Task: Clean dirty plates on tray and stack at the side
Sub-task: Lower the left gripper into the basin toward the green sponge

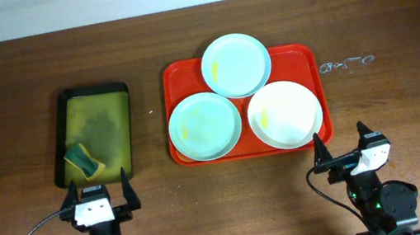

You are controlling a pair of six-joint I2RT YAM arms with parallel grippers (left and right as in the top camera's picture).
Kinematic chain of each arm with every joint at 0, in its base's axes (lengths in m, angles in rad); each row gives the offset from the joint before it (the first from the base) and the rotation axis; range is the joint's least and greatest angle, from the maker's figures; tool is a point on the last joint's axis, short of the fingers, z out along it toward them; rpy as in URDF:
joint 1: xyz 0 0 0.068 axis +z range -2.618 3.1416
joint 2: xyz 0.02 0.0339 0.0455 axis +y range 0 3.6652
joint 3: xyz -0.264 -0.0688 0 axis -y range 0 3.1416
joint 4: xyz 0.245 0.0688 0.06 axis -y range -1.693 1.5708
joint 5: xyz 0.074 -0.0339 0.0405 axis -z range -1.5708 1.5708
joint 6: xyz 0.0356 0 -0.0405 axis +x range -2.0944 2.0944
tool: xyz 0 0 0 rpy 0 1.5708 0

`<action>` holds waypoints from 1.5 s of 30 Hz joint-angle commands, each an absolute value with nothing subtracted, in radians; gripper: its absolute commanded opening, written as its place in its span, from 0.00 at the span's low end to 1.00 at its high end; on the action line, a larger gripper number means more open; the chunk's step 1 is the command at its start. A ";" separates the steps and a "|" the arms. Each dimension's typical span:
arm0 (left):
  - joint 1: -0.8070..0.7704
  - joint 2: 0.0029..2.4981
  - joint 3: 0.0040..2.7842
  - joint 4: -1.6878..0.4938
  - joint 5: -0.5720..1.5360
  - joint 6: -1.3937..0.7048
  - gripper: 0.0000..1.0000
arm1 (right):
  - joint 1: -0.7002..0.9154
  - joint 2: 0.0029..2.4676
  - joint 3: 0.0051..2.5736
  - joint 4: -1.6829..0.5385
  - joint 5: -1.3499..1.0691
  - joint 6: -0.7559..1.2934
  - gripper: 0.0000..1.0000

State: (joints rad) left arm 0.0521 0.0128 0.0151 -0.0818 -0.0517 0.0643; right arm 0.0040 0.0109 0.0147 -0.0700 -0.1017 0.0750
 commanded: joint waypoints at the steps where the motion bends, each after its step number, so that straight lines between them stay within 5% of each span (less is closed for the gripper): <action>1: 0.054 0.006 0.009 -0.081 -0.041 0.073 0.99 | 0.001 0.004 0.006 -0.071 -0.094 0.075 0.98; 17: 0.054 0.006 0.009 -0.081 -0.041 0.073 0.99 | 0.001 0.004 0.006 -0.071 -0.094 0.075 0.98; 19: 0.054 0.006 0.010 -0.046 0.241 -0.077 0.99 | 0.001 0.004 0.006 -0.071 -0.094 0.075 0.98; 22: 0.054 0.006 0.010 0.288 0.930 -0.254 0.99 | 0.001 0.004 0.006 -0.071 -0.094 0.075 0.98; 26: 0.054 0.006 0.036 0.655 0.941 -0.325 0.99 | 0.001 0.004 0.006 -0.071 -0.094 0.075 0.98; 29: 0.056 0.044 0.294 0.298 0.760 -0.181 0.99 | 0.001 0.004 0.006 -0.071 -0.094 0.075 0.98; 32: 0.055 0.248 0.723 -0.307 0.392 0.050 0.99 | 0.001 0.004 0.006 -0.071 -0.094 0.075 0.98; 35: 0.055 0.416 0.971 -0.473 0.458 0.104 0.99 | 0.001 0.004 0.006 -0.071 -0.094 0.075 0.98; 38: 0.055 0.627 1.159 -0.751 0.060 -0.067 0.99 | 0.001 0.004 0.006 -0.071 -0.094 0.075 0.98; 42: 0.055 1.116 1.470 -1.065 0.165 -0.066 0.99 | 0.001 0.004 0.006 -0.071 -0.094 0.075 0.98; 45: 0.086 1.376 1.512 -1.206 -0.342 -0.552 0.99 | 0.001 0.004 0.006 -0.071 -0.094 0.075 0.98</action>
